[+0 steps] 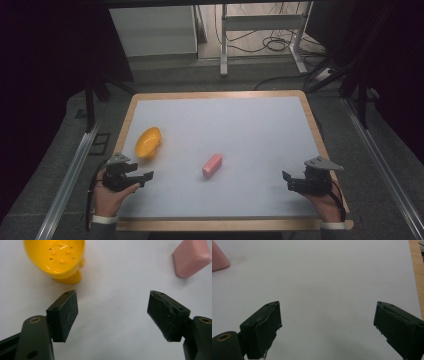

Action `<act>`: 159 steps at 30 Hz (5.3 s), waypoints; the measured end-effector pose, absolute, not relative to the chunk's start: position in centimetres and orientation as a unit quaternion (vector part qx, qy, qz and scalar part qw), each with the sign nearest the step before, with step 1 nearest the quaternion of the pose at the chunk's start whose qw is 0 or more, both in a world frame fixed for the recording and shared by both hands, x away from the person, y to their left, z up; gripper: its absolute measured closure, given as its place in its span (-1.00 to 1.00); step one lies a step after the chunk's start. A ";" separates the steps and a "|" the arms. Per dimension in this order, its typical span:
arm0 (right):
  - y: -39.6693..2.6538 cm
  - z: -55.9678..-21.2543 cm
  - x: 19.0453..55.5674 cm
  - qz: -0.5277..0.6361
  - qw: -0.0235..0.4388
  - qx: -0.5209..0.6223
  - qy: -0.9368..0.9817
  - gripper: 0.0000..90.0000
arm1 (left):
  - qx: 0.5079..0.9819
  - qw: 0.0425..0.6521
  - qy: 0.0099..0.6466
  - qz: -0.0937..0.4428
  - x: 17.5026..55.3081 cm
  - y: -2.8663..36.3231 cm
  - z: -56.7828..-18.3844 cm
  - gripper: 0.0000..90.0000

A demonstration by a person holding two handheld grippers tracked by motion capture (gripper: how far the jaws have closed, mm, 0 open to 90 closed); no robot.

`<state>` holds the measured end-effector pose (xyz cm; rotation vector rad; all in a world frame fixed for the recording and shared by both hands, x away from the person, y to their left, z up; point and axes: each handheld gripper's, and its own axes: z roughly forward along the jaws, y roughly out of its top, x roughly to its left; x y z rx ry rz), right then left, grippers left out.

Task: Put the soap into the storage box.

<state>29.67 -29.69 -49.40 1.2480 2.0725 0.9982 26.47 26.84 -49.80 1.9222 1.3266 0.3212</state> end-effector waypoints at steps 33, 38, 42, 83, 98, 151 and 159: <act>-30.2 -49.5 29.1 0.356 0.274 0.458 0.767 -0.80 | 0.781 0.364 0.484 0.153 27.8 23.4 -47.0 -0.49; -30.1 -49.4 29.0 0.359 0.278 0.453 0.767 -0.80 | 0.786 0.360 0.478 0.154 28.1 22.9 -46.6 -0.48; -30.3 -49.4 29.0 0.360 0.280 0.454 0.766 -0.80 | 0.791 0.360 0.470 0.153 28.5 22.4 -46.2 -0.49; -30.5 -49.7 28.7 0.350 0.280 0.459 0.767 -0.79 | 0.809 0.351 0.447 0.150 30.5 17.6 -44.4 -0.42; -30.5 -49.7 28.8 0.350 0.282 0.455 0.769 -0.79 | 0.819 0.347 0.434 0.144 31.1 15.6 -43.9 -0.43; -30.8 -50.1 28.9 0.342 0.282 0.457 0.771 -0.79 | 0.850 0.311 0.411 0.106 33.5 8.9 -45.3 -0.42; -30.6 -50.2 28.9 0.343 0.279 0.453 0.774 -0.79 | 0.862 0.301 0.397 0.097 33.6 7.2 -45.7 -0.42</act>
